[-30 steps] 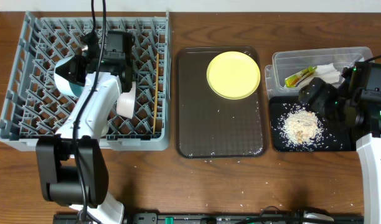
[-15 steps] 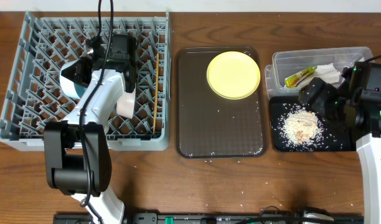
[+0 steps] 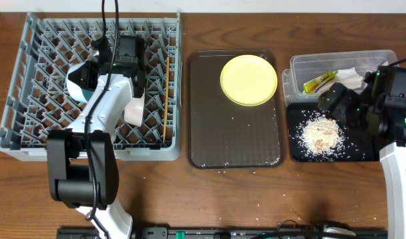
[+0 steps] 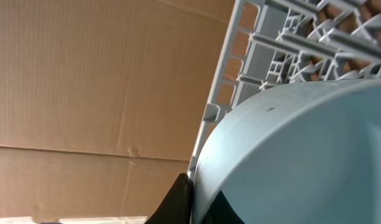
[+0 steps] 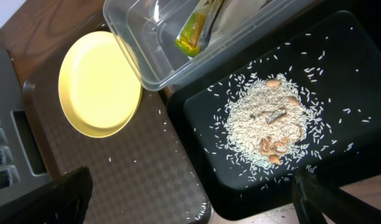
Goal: Sort waste into correct bins and load items into the dishwasher
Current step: 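Set the blue bowl upright in the rack slots and release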
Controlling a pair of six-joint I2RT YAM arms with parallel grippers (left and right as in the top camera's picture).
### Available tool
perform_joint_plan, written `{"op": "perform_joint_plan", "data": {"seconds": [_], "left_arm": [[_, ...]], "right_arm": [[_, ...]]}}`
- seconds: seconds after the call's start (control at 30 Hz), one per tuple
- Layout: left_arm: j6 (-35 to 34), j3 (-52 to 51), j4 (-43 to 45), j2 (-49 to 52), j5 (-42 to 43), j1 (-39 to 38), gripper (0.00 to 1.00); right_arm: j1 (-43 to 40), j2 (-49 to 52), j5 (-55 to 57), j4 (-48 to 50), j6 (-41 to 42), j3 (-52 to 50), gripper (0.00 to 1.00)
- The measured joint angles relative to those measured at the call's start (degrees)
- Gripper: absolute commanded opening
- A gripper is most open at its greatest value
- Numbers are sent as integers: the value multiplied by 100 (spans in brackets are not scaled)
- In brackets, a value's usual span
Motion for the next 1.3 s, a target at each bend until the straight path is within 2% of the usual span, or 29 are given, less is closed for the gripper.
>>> {"op": "perform_joint_plan", "data": {"seconds": [0.3, 0.43, 1.1, 1.3], "left_arm": [[-59, 0, 76, 0, 101, 0, 13], [-66, 0, 72, 0, 116, 0, 8], [-326, 0, 188, 269, -367, 0, 8], [-350, 2, 208, 531, -863, -9, 8]], "right_arm": [[0, 0, 0, 0, 0, 0, 99], [0, 0, 0, 0, 0, 0, 99], [0, 0, 0, 0, 2, 0, 99], [0, 0, 0, -2, 2, 0, 99]]}}
